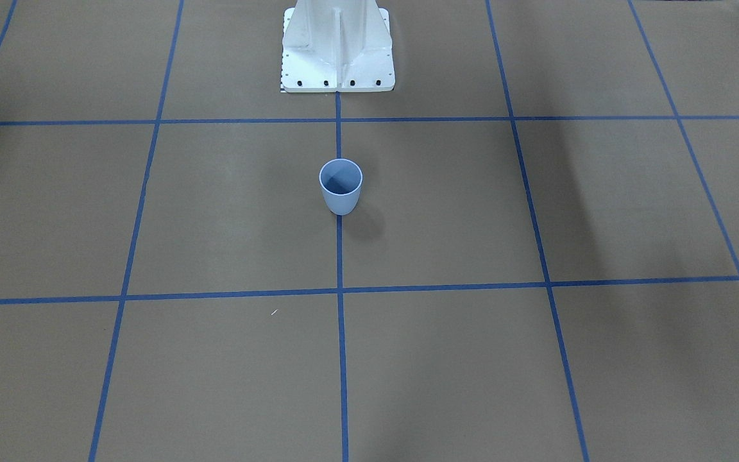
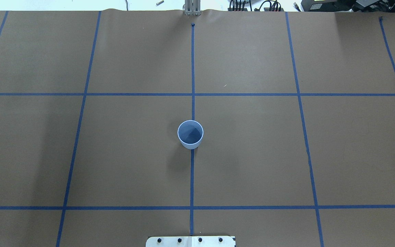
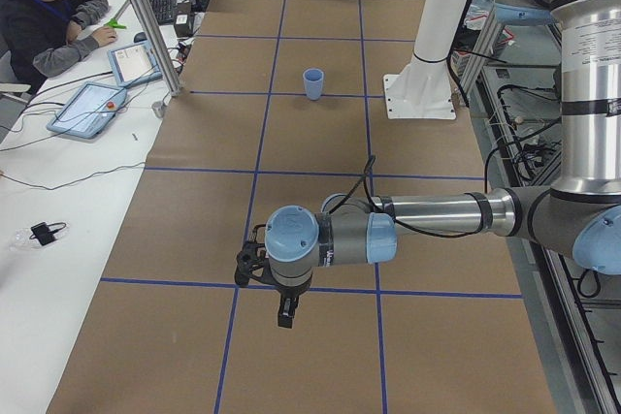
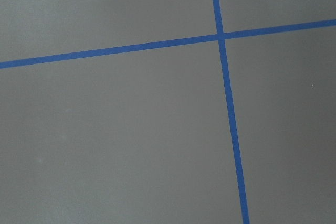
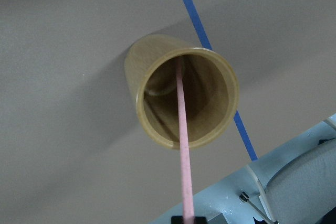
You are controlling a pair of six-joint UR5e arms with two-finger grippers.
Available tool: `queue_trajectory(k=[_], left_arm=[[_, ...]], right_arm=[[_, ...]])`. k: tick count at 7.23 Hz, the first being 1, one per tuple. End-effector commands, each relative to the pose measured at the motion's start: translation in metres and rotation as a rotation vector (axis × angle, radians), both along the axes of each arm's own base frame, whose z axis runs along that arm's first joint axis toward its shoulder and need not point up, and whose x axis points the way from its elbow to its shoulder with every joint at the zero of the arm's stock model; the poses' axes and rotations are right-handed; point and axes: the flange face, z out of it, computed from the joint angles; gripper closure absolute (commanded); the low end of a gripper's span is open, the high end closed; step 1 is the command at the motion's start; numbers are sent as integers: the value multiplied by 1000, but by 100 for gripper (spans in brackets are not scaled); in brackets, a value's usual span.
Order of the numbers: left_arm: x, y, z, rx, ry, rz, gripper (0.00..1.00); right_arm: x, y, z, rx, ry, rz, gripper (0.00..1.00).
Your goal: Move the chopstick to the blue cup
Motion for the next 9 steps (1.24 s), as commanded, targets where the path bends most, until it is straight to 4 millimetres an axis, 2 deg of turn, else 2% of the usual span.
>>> queue_trajectory(k=[1,3,6,9], left_arm=[[0,0,0,0,0,1,1],[0,0,1,-1,0,1,1],[0,0,1,-3,0,1,1],[0,0,1,-4,1,1,1]], right_arm=[[6,-2,-20,4,-6,14,100],[27,6,-36,0,-10,57,100],[46,50,-47,-6,-12,109,100],[76,77,-55,-8,-12,181,100]])
